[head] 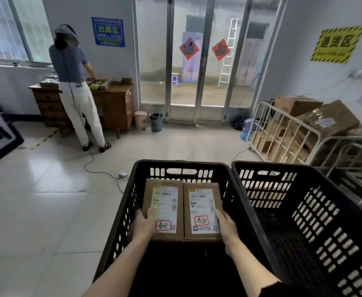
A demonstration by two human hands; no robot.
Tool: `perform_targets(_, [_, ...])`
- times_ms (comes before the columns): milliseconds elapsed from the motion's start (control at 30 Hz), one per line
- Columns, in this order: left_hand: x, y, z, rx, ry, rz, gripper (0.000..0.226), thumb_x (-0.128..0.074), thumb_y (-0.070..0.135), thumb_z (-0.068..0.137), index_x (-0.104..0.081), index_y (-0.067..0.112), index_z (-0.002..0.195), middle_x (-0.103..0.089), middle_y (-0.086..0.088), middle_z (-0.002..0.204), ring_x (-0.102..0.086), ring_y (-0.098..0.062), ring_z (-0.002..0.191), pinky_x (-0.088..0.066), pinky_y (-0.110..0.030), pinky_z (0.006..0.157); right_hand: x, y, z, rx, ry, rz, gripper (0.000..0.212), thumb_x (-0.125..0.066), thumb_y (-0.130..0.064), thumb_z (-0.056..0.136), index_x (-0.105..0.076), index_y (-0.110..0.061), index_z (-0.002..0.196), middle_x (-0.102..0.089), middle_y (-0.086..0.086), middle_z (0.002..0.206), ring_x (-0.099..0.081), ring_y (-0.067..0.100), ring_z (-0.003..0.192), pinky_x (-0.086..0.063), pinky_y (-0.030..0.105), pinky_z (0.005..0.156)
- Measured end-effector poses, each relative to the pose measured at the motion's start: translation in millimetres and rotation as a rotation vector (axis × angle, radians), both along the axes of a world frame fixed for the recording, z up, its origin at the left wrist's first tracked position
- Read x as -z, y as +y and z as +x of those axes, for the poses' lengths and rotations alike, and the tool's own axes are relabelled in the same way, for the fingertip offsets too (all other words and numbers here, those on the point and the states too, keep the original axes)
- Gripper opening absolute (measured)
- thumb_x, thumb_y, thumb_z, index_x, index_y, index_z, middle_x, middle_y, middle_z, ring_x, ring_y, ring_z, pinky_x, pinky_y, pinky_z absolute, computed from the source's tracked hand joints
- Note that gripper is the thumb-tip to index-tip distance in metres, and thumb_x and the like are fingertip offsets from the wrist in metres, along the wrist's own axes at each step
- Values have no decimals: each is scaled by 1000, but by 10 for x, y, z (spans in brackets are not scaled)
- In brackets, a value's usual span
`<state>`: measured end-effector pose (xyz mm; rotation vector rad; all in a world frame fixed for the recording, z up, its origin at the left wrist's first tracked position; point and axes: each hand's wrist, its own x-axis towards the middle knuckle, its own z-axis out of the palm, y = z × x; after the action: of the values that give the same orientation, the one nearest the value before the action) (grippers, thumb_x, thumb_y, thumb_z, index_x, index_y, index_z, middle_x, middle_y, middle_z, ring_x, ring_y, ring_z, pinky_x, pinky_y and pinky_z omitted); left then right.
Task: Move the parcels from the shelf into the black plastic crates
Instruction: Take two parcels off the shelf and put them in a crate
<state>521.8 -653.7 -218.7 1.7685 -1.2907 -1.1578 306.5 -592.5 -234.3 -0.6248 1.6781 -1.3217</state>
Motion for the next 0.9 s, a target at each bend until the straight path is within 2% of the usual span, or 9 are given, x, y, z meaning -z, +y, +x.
perform_targets(100, [252,-104,-33,31,-116,86,51,-34,45,96,-41,15,136,-58,-13,128,-53,-33,118,-40,-44,102,212,-79,-37,0,-24,61,28,-45,-36,96,-56,-25,120,-71,1,86,-68,13,73,-47,18,50])
perform_targets(267, [607,-236,-44,66,-66,138,45,-39,37,96,-46,9,131,-62,-13,121,-58,-32,112,-44,-44,99,529,-199,-70,-19,-81,133,39,-43,-32,98,-48,-18,133,-68,4,93,-66,16,78,-48,21,53])
perform_targets(367, [727,-305,-35,38,-50,174,47,-46,35,95,-43,9,134,-59,-13,126,-56,-30,115,-42,-36,100,695,-273,-52,-14,-111,142,42,-44,-30,97,-46,-15,137,-67,13,107,-65,26,90,-51,27,63])
perform_targets(433, [796,-334,-21,38,-31,188,48,-49,33,94,-42,8,134,-59,-13,127,-55,-29,116,-40,-32,95,775,-324,-40,-5,-118,145,44,-46,-29,97,-44,-14,138,-66,16,113,-64,29,96,-52,31,70])
perform_targets(567, [882,-434,2,48,1,189,45,-52,27,94,-43,3,131,-60,-16,123,-58,-29,109,-41,-29,87,828,-425,-40,6,-130,154,47,-47,-32,96,-41,-17,140,-67,13,106,-65,29,96,-52,42,89])
perform_targets(633, [873,-495,-13,49,-11,188,45,-51,26,94,-43,1,130,-60,-17,122,-57,-30,110,-41,-29,87,821,-473,-53,6,-129,152,47,-47,-32,96,-41,-17,140,-68,11,103,-65,28,95,-51,43,91])
perform_targets(733, [853,-546,-49,61,-23,177,39,-49,22,95,-48,-1,126,-60,-19,122,-57,-31,112,-39,-27,86,815,-521,-70,10,-115,173,49,-47,-34,96,-39,-16,141,-66,15,113,-64,30,102,-49,46,95])
perform_targets(900, [890,-599,-56,93,-38,192,42,-48,26,96,-48,1,128,-60,-18,123,-57,-31,112,-39,-26,85,838,-534,-98,1,-91,191,46,-44,-34,97,-43,-12,138,-64,17,116,-64,31,103,-51,42,90])
